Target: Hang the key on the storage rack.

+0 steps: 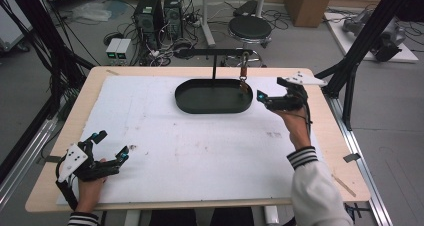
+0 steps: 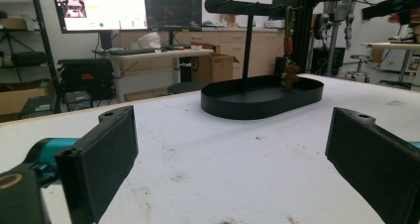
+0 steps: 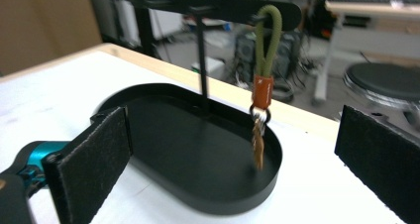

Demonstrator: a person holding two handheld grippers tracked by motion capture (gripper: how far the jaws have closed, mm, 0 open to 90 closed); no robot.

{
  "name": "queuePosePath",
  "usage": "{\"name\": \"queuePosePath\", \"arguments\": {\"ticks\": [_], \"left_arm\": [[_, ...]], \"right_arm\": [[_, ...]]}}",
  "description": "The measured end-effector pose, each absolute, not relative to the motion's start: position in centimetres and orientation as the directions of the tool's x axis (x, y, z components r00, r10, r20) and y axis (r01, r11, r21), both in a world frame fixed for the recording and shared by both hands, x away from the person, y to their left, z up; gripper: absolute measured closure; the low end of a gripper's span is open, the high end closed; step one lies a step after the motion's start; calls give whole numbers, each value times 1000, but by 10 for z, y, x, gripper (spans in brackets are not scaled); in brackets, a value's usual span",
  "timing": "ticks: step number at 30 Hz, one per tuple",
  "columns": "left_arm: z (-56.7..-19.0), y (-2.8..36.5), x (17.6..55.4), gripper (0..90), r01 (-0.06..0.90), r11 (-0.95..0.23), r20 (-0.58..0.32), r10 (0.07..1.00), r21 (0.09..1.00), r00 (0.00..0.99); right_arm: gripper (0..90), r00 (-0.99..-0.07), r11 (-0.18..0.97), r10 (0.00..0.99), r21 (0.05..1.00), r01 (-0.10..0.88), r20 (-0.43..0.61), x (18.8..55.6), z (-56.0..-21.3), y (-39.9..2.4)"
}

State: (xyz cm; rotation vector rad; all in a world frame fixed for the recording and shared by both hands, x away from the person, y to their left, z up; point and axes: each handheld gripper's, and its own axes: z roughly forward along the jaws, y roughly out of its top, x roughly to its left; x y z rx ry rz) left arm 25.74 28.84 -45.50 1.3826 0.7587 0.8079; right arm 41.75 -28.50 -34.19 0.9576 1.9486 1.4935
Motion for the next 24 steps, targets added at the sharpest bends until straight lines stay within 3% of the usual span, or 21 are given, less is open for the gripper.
{"name": "queuePosePath", "arguments": {"ticks": [10, 24], "left_arm": [[-455, 289, 258, 65, -45, 20, 6, 848, 999, 531], [-455, 288, 257, 64, -45, 19, 8, 848, 999, 531]], "right_arm": [[3, -687, 91, 726, 986, 139, 29, 350, -372, -328], [3, -676, 38, 736, 996, 77, 24, 312, -431, -349]]}}
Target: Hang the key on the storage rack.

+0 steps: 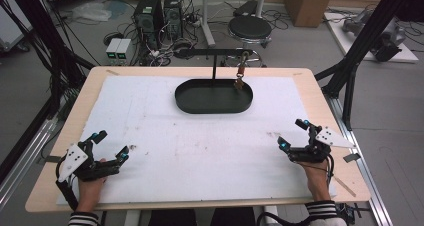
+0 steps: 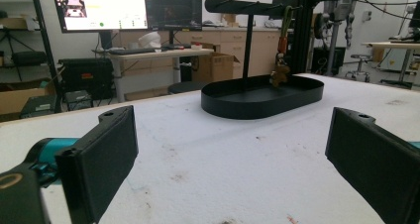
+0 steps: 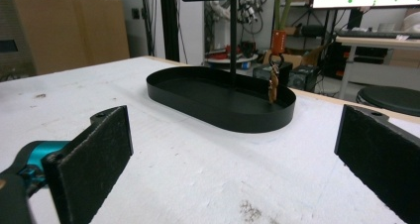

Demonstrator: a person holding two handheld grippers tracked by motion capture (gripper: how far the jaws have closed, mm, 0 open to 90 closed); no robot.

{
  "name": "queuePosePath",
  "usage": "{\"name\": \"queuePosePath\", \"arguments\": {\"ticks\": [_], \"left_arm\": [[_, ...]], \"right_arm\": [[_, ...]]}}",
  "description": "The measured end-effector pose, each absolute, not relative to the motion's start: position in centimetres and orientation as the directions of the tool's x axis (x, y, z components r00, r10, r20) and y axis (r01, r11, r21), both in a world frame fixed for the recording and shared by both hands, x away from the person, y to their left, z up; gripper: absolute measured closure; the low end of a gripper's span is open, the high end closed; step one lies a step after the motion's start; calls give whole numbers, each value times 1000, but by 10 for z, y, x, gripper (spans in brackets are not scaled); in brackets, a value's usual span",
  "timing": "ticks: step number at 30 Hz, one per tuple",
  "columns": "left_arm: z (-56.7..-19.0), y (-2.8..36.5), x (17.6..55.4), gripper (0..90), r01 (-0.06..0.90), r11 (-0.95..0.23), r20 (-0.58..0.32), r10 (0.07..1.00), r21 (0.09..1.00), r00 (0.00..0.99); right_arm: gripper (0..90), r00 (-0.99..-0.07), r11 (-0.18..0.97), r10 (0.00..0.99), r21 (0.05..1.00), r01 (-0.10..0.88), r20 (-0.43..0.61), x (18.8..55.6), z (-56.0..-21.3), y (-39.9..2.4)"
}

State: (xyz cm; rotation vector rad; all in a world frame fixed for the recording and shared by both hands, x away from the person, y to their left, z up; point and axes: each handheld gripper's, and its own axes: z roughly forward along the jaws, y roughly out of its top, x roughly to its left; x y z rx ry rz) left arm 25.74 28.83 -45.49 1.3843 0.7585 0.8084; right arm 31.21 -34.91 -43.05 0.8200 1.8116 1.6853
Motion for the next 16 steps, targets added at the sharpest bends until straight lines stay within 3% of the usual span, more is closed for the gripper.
{"name": "queuePosePath", "arguments": {"ticks": [5, 11, 16], "left_arm": [[-455, 288, 257, 64, -46, 20, 8, 849, 999, 529], [-455, 289, 258, 64, -43, 20, 6, 848, 999, 530], [-455, 288, 257, 65, -50, 22, 8, 848, 999, 529]], "right_arm": [[3, -662, -7, 748, 998, 56, 42, 307, -449, -352], [4, -654, 44, 756, 999, 1, -32, 302, -452, -348], [4, -647, 39, 762, 999, 11, -23, 302, -452, -347]]}}
